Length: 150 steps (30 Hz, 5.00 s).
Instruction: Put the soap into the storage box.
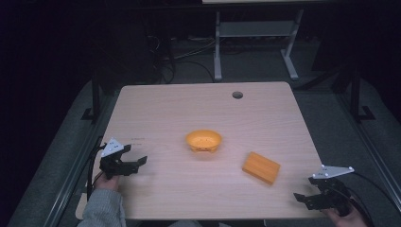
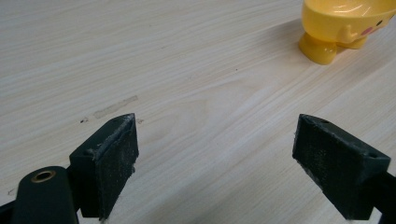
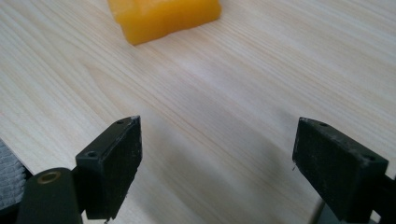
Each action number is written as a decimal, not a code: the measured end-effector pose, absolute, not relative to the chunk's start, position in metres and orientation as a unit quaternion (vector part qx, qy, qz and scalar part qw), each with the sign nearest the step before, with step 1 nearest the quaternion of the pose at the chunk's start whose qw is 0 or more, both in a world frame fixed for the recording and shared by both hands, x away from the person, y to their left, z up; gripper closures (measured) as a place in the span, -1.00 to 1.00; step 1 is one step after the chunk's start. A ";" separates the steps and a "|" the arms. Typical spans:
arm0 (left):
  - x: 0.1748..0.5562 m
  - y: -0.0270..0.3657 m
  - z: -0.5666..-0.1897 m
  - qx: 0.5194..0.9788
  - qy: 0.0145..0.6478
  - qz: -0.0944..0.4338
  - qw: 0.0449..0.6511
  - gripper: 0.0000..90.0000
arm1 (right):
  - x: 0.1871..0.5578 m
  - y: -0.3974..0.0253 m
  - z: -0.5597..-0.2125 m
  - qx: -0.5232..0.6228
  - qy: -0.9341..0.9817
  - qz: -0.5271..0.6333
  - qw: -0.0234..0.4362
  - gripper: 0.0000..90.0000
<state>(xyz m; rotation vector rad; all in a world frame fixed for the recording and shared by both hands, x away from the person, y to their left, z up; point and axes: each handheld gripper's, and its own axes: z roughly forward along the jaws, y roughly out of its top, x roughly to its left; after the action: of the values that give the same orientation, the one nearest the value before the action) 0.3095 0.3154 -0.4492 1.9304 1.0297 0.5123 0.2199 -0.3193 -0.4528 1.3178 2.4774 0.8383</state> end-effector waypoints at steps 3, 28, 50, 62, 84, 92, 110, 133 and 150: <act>0.309 0.316 -0.449 0.775 0.413 0.204 0.433 -0.69 | 0.221 -0.316 -0.451 0.443 0.844 0.284 0.104 -0.66; 0.309 0.316 -0.449 0.776 0.415 0.200 0.431 -0.69 | 0.263 -0.269 -0.414 0.363 0.894 0.242 0.099 -0.67; 0.310 0.316 -0.449 0.773 0.417 0.198 0.434 -0.69 | 0.295 -0.225 -0.410 0.314 0.924 0.198 0.089 -0.66; 0.309 0.316 -0.449 0.775 0.416 0.198 0.434 -0.69 | 0.311 -0.213 -0.423 0.311 0.929 0.187 0.071 -0.68; 0.309 0.316 -0.448 0.776 0.413 0.197 0.433 -0.69 | 0.330 -0.191 -0.440 0.289 0.942 0.160 0.060 -0.67; 0.309 0.316 -0.449 0.776 0.415 0.195 0.433 -0.69 | 0.332 -0.190 -0.446 0.290 0.943 0.153 0.055 -0.65; 0.309 0.316 -0.448 0.773 0.417 0.196 0.436 -0.69 | 0.336 -0.183 -0.446 0.261 0.955 0.136 0.042 -0.53; 0.309 0.317 -0.448 0.774 0.417 0.194 0.436 -0.69 | 0.360 -0.166 -0.413 0.227 0.958 0.173 0.037 -0.53; 0.309 0.319 -0.448 0.773 0.419 0.194 0.436 -0.69 | 0.383 -0.140 -0.389 0.202 0.962 0.181 0.037 -0.53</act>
<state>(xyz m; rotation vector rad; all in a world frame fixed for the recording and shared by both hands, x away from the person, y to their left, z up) 0.3089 0.3188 -0.4476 1.9224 1.0415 0.4826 0.3831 -0.1402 -0.3893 0.6205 2.9522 0.5541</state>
